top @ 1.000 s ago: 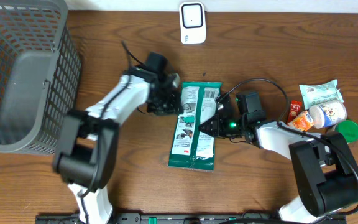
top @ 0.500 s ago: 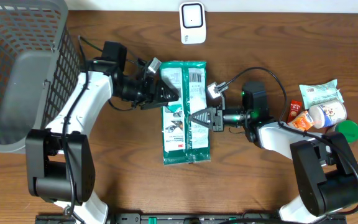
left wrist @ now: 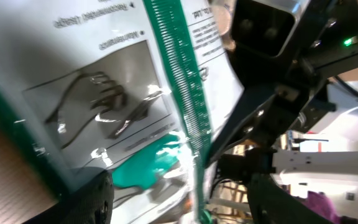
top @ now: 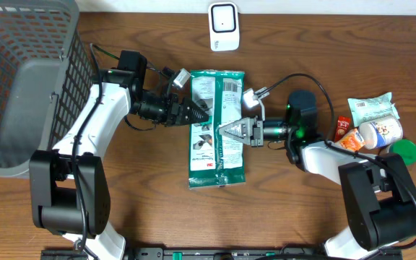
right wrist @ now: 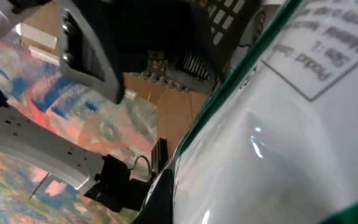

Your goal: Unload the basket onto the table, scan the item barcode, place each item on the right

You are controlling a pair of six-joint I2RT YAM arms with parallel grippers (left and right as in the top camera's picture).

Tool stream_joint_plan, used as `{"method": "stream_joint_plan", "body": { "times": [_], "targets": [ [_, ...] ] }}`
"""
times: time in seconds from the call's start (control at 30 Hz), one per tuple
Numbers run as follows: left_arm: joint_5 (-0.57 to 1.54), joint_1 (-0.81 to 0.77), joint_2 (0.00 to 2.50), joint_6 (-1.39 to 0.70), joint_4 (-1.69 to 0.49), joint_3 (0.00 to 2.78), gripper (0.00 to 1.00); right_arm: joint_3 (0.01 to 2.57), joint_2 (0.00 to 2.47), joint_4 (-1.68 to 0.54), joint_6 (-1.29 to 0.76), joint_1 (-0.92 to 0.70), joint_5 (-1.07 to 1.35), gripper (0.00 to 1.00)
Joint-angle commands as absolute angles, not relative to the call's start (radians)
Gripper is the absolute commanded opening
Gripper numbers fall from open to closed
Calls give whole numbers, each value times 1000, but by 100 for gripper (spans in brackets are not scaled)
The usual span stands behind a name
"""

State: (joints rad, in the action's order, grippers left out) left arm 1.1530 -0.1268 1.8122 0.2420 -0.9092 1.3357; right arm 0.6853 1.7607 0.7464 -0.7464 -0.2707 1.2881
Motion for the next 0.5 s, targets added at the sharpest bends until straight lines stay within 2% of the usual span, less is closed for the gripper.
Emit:
{"method": "stream_joint_plan", "body": {
  "times": [0.0, 0.2, 0.47],
  "targets": [
    [1098, -106, 1814, 276, -908, 1348, 70, 690, 1765, 752, -762, -226, 1353, 1],
    [1108, -38, 1814, 268, -907, 1348, 74, 690, 1765, 752, -761, -176, 1408, 1],
    [1214, -19, 1814, 269, -907, 1348, 78, 690, 1765, 753, -742, -201, 1412, 1]
  ]
}}
